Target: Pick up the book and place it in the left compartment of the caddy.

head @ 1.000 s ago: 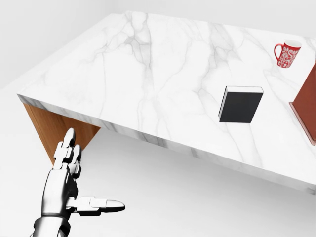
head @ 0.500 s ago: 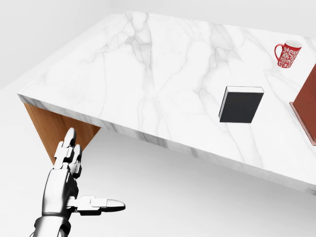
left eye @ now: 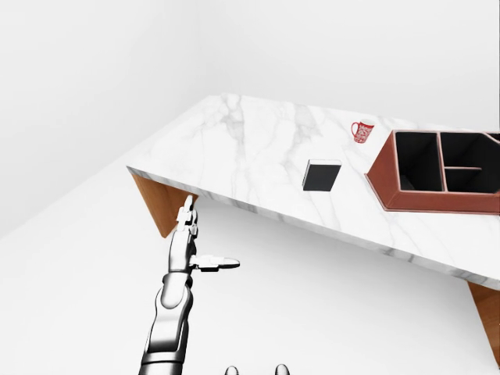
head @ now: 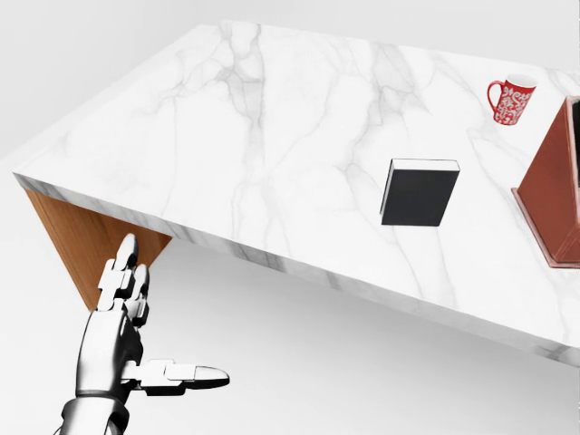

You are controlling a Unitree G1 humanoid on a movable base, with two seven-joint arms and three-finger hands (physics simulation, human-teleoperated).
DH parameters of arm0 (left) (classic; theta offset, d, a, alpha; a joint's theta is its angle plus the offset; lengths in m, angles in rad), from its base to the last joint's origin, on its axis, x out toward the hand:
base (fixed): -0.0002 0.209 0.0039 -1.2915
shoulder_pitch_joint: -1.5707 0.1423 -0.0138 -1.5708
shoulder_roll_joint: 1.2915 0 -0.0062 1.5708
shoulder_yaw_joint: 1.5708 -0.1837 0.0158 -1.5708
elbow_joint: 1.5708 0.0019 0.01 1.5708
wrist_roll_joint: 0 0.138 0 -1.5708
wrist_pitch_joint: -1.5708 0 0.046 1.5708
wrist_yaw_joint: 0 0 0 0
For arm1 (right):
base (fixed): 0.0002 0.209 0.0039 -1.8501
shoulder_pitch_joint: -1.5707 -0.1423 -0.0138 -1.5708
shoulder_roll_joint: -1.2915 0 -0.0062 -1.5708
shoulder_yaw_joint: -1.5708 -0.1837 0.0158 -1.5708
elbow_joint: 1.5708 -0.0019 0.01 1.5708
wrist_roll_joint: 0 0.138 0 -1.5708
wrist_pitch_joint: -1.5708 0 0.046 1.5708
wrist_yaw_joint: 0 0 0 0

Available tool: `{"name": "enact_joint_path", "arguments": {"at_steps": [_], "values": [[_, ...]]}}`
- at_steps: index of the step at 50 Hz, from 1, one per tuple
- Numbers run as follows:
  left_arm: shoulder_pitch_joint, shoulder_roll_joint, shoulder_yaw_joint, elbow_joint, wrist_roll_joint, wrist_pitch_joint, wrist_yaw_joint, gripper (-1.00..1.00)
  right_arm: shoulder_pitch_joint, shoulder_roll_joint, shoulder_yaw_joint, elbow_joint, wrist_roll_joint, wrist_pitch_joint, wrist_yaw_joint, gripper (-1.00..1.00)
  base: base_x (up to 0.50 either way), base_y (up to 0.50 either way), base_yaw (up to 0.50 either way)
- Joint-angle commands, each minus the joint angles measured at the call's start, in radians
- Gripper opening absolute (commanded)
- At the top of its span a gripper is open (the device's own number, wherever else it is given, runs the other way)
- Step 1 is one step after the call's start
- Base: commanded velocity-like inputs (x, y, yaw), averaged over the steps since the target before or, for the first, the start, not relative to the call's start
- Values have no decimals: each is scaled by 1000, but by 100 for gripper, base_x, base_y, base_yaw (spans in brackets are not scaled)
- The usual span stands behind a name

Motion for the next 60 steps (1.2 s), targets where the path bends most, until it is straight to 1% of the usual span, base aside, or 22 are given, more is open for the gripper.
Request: {"name": "enact_joint_path", "arguments": {"at_steps": [1, 25, 37, 60], "values": [[1, -1, -2, -5, 2, 0, 0, 100, -1, 1, 1, -1, -2, 0, -1, 100, 8, -19, 0], [-5, -1, -2, 2, 5, 0, 3, 100, 1, -4, -2, -5, 8, 0, -8, 100, 8, -19, 0], [-7, 1, 1, 11, 1, 0, -1, 100, -6, -2, 12, 18, -7, 0, 3, 100, 8, -19, 0], [1, 0, -1, 2, 3, 0, -1, 100, 0, 0, -3, -3, 6, 0, 0, 100, 8, -19, 0]]}}
